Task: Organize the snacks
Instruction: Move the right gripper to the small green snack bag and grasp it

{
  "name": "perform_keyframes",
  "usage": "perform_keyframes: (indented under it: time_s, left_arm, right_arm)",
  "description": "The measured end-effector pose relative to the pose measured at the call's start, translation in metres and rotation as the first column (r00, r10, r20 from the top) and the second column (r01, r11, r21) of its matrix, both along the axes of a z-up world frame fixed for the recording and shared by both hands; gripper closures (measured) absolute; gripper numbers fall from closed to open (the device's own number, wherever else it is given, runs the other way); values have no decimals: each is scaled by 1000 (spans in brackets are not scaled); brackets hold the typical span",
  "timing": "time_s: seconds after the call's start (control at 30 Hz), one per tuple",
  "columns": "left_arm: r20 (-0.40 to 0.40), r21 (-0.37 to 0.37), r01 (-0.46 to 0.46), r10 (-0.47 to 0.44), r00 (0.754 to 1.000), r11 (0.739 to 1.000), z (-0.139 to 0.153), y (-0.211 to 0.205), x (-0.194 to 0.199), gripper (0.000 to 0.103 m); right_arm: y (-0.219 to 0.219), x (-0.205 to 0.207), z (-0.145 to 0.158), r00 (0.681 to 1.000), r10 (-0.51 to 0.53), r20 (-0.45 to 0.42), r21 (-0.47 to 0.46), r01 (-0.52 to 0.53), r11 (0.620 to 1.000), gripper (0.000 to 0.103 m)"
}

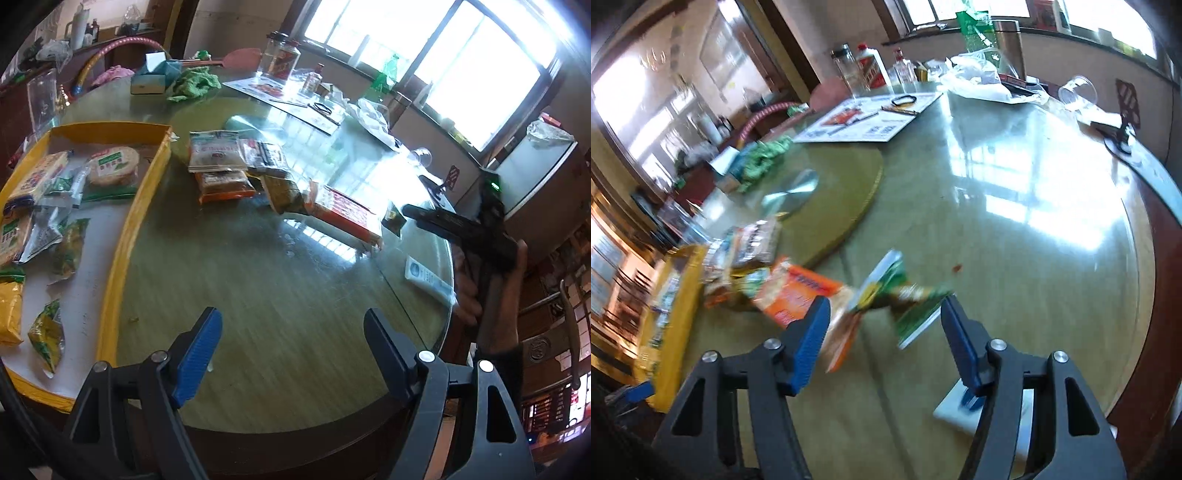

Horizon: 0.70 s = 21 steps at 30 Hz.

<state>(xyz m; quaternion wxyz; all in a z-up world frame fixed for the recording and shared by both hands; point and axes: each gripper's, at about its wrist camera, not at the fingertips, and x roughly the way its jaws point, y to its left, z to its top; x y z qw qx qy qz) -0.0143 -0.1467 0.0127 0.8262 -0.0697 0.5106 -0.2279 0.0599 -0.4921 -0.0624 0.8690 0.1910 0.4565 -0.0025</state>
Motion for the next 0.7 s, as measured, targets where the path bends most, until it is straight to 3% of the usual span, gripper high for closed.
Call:
perform_keyframes:
  time_s: [0.1,0.17,0.3,0.57,0.7]
  left_arm:
    - [0,13,3,-3,1000,1000,-2,-6,1,24]
    - [-18,3,16,-16,1000,1000,-3,-10,1,24]
    - [-25,12,21,-21,999,1000,-6,-17,3,24]
    - [-98,-22,78,-80,992,997,-18,-55,21,24]
    - [-172,-57,81,-90,981,995,-31,-87,33,24]
  right_arm:
    - [-5,20,-10,999,35,-23,18,-35,999,44]
    - [-8,27,-18,998,21,-61,6,-20,1000,56]
    - [-5,21,-22,998,35,-56,40,-32,999,65]
    - [8,-7,-22,999,20,-48,6,-20,1000,65]
    - [-5,-17,-27,999,-23,-48,50,26,998,65]
